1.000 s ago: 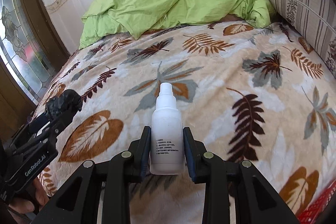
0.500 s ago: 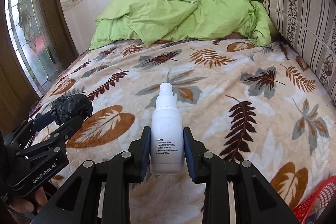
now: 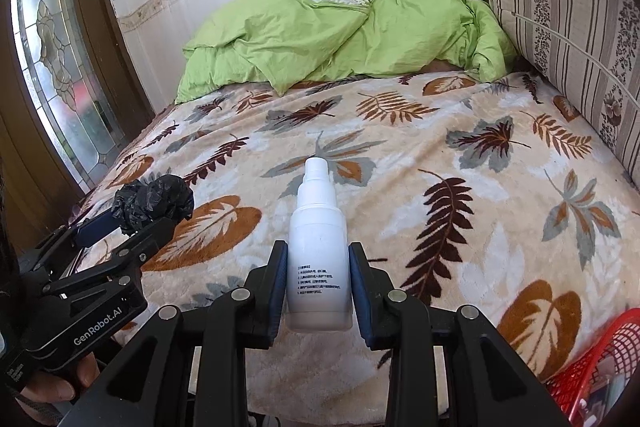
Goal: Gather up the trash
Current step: 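Lift and hold the spray bottle and black bundle above the bed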
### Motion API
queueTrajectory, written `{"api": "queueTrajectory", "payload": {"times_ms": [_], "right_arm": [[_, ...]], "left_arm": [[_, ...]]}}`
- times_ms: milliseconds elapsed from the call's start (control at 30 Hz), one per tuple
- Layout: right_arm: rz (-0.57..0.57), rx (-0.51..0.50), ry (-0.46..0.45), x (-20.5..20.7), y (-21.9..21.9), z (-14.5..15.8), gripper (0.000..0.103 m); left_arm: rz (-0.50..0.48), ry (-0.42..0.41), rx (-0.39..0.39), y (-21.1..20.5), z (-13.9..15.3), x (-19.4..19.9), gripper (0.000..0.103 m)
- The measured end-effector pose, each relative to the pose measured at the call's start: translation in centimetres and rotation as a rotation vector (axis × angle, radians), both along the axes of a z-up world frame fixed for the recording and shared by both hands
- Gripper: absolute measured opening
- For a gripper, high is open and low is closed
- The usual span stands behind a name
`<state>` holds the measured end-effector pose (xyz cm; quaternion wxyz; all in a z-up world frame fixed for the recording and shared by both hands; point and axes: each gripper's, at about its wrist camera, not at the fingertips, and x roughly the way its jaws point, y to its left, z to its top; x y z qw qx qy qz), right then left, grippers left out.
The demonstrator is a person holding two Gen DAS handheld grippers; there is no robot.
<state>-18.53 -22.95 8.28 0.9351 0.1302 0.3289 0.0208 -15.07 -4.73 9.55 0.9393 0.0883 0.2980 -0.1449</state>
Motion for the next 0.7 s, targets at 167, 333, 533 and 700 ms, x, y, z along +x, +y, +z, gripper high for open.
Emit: {"api": "queueTrajectory", "payload": {"times_ms": [167,333,533,700], "right_arm": [[-0.008,0.023,-0.008,-0.9,-0.6,0.2,0.032],[-0.016,0.054,-0.013,-2.1,-1.3,0.4,0.032],[-0.029,0.087,-0.018,-3.7,-2.2,0.6,0.032],[-0.05,0.115,-0.026,-5.3,-3.3,1.0,0.032]], "left_arm": [[-0.03,-0.008,0.012,-1.0,0.3,-1.0,0.065],[-0.052,-0.014,0.02,-2.0,0.5,-1.9,0.066],[-0.092,-0.017,0.029,-3.4,0.9,-3.1,0.066],[-0.127,-0.018,0.029,-4.6,1.3,-3.9,0.066]]}}
